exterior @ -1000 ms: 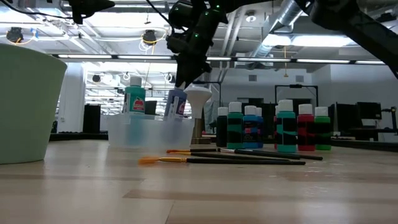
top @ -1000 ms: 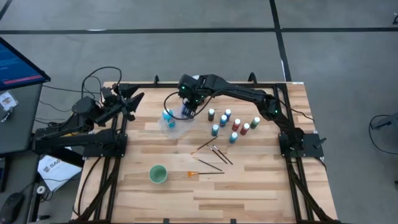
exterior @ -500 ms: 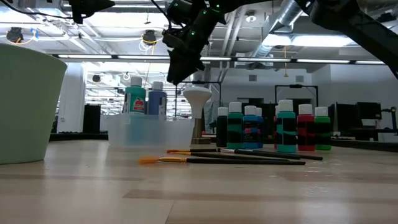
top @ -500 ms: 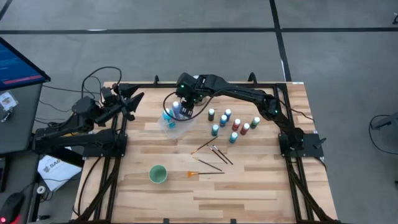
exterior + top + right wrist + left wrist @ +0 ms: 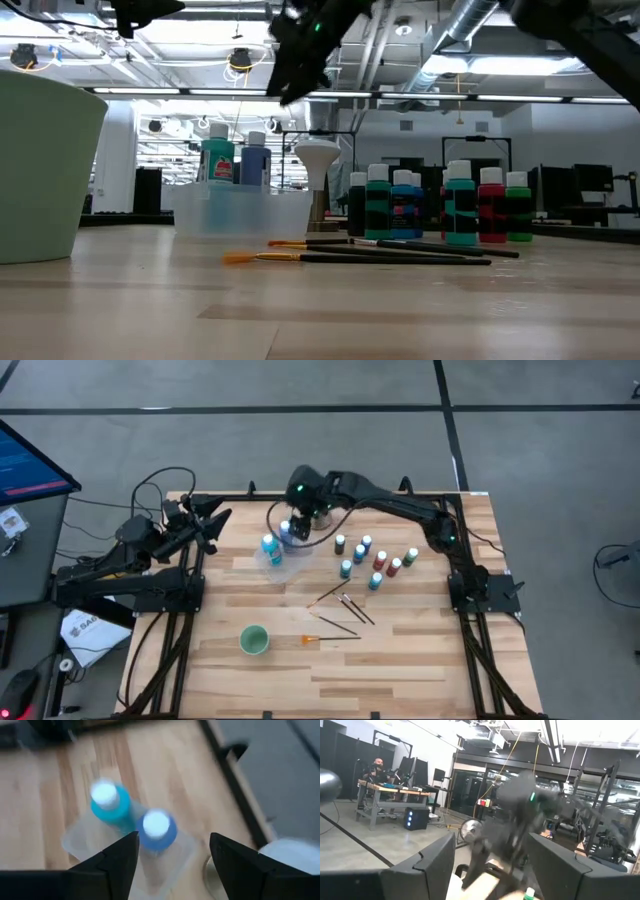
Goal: Pick & Place Paint Supplies
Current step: Put the small black bottle into the white bin
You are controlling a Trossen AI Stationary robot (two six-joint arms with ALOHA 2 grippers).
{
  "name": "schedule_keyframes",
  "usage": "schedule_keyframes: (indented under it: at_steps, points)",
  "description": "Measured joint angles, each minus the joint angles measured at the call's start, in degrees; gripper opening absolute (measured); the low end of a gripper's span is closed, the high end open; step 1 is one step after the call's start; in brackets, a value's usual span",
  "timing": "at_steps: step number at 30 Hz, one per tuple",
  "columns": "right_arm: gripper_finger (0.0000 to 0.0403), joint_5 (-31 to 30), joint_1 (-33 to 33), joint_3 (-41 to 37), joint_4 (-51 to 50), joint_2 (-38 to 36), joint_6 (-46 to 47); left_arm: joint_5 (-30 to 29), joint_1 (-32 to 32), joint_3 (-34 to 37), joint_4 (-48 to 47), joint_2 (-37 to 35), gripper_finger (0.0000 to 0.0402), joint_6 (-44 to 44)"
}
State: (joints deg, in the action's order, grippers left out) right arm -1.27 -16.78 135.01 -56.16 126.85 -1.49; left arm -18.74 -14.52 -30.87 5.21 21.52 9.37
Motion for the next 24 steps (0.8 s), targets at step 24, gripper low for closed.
schedule_keyframes:
  at_steps: [24]
  points:
    - [0.023,-3.19,-3.12,-0.19,-30.28,-27.16,8.34,9.89,0.36,-4.83,0.21,17.77,0.0231,4.5]
